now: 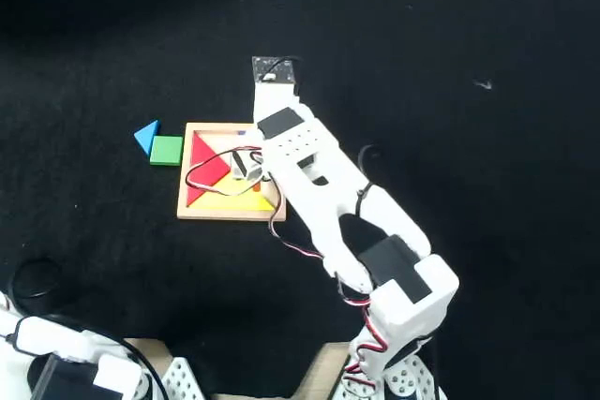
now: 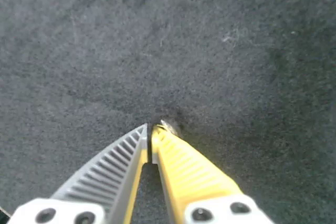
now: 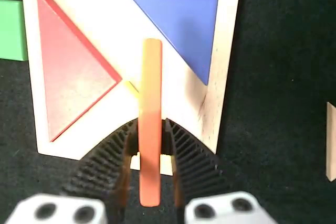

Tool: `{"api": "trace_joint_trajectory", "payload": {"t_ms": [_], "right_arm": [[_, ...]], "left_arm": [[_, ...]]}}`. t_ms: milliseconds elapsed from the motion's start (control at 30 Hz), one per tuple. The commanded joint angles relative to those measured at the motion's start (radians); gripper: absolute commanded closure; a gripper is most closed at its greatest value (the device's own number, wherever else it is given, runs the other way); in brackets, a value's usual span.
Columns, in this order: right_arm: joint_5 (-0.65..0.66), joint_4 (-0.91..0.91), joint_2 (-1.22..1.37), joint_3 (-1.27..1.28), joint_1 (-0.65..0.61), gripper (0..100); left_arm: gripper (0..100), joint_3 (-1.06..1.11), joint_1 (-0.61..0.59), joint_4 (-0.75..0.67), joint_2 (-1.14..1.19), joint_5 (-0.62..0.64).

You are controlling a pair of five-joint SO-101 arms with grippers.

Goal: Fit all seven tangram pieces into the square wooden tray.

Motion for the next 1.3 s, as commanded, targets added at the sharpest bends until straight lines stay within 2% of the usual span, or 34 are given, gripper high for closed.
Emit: {"api": "trace_joint_trajectory", "payload": {"t_ms": [0,633,833,1067,1267], "right_arm": [[-0.017,-0.015,-0.004,-0.058,-0.015,98.7],[-0.049,0.055,0.154,-0.206,-0.011,98.4],[-0.055,0.101,0.156,-0.209,-0.014,85.5],[-0.046,0.123,0.147,-0.211,0.002,86.8],[0.034,0.180,0.147,-0.266,0.066,86.8]], "left_arm": [[97,0.001,0.015,-0.017,-0.006,0.011],[97,-0.001,0.015,-0.017,-0.006,0.011],[97,-0.001,0.015,-0.017,-0.006,0.011],[97,-0.001,0.015,-0.017,-0.006,0.011],[97,-0.001,0.015,-0.017,-0.006,0.011]]}}
